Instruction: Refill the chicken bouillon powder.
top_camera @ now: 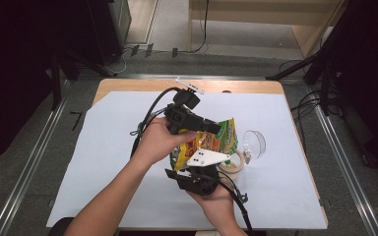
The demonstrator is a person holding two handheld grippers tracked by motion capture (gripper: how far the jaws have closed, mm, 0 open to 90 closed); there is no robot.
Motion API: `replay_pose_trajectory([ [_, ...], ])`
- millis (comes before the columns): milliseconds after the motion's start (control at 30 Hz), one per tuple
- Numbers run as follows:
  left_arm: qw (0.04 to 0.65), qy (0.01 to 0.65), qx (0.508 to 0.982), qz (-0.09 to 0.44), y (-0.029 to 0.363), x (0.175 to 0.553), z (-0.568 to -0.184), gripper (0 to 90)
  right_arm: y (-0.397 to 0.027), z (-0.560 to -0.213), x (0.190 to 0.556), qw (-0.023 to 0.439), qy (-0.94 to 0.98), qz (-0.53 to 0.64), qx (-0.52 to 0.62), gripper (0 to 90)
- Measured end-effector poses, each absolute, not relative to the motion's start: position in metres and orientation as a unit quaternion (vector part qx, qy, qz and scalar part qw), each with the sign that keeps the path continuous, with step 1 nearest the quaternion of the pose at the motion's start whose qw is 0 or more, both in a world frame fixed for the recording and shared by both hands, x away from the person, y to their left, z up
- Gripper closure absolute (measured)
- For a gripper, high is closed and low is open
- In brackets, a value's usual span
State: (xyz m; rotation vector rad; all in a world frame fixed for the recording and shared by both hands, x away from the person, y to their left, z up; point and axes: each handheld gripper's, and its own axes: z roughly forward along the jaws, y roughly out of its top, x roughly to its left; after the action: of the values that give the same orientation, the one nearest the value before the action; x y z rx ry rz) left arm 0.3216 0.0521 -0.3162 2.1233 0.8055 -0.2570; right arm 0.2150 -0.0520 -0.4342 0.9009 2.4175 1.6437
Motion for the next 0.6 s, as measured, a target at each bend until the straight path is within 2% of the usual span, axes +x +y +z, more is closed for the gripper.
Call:
replay_pose_trajectory([
  [600,0.417,0.317,0.845,-0.105,0.0524,0.3218,-0.3177,78.8,-0.0526,-0.4333,0.2127,0.043,0.790,0.537,0.294,71.2],
])
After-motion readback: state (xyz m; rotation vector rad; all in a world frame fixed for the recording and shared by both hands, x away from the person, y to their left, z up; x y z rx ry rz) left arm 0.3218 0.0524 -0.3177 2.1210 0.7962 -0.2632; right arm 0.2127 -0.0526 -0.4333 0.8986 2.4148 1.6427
